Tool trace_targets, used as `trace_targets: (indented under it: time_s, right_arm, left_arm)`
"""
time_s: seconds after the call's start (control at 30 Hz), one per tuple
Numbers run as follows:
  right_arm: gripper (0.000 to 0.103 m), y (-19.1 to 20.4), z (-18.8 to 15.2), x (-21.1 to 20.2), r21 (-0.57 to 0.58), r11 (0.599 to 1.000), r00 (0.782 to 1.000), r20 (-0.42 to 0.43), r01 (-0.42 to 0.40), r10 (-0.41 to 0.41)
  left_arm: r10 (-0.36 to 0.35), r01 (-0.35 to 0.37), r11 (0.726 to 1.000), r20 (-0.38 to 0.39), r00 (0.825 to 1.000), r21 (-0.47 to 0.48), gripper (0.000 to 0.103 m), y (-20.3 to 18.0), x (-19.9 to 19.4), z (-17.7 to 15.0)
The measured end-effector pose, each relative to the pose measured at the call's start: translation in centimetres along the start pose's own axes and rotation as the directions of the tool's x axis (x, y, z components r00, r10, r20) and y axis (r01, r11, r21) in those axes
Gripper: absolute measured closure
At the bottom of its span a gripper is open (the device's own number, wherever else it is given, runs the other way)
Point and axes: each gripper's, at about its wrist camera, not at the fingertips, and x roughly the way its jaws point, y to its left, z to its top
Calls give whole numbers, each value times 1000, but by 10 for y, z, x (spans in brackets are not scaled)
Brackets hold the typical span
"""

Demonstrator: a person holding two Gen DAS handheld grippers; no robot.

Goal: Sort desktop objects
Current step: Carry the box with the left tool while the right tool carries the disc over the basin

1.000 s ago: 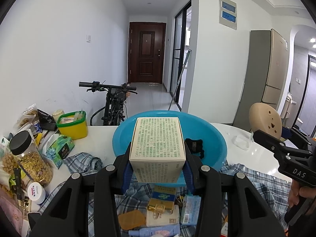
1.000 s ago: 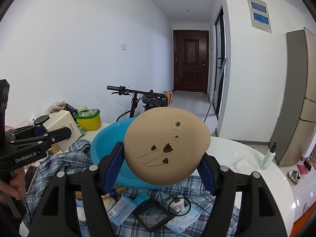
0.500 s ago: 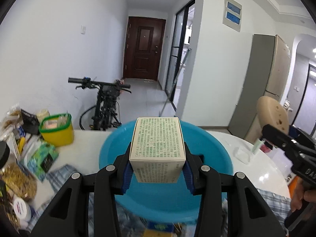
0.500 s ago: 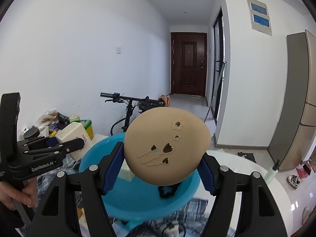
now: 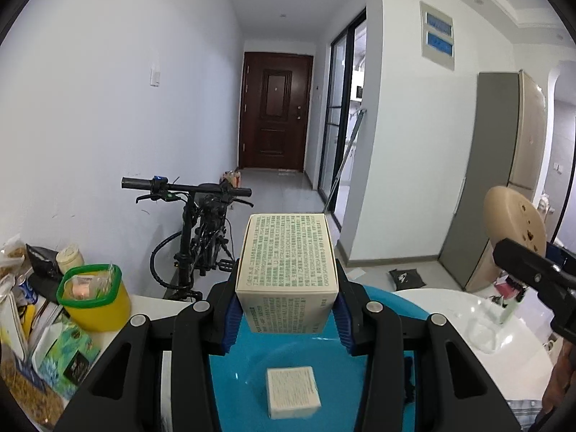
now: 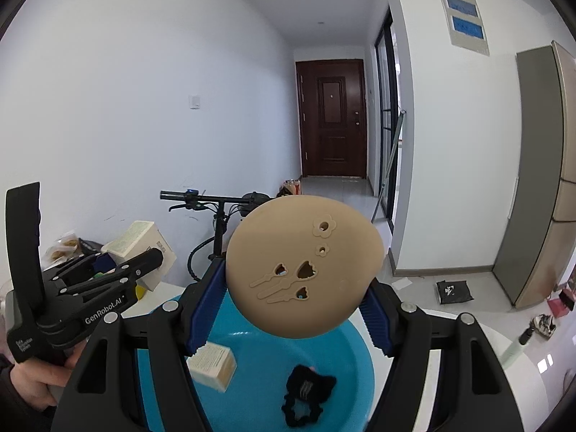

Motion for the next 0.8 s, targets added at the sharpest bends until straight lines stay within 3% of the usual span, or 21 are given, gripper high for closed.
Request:
trace_targets:
  time_s: [0.1,0.37,0.5,0.57,0.67,0.8]
  right_arm:
    - [35,-5,3,18,1,1000,1000,-16,13,-13]
    - [35,-11,9,34,-6,1000,998,-56,15,-16]
    - [35,-9,14,38,-10,1000,996,-86,2,-3]
    - [35,-8,16,42,-13,1000,993,-116,-14,12]
    - [35,-4,19,56,-54,998,978,-211,-20,8]
    - [35,-4,15,78,-54,997,926,-378,-51,27]
  left_arm:
    - [30,-30,1000,-45,999,-7,58,1,20,1]
    - [17,-17,1000,-68,998,6,58,-3,29,0]
    - [4,-6,1000,-134,991,-16,58,-2,35,5]
    - [36,-39,999,-252,967,-10,58,-2,46,6]
    - [34,-35,999,-340,940,2,58,-3,53,3]
    - [71,-65,997,-463,884,29,58,-4,67,-6]
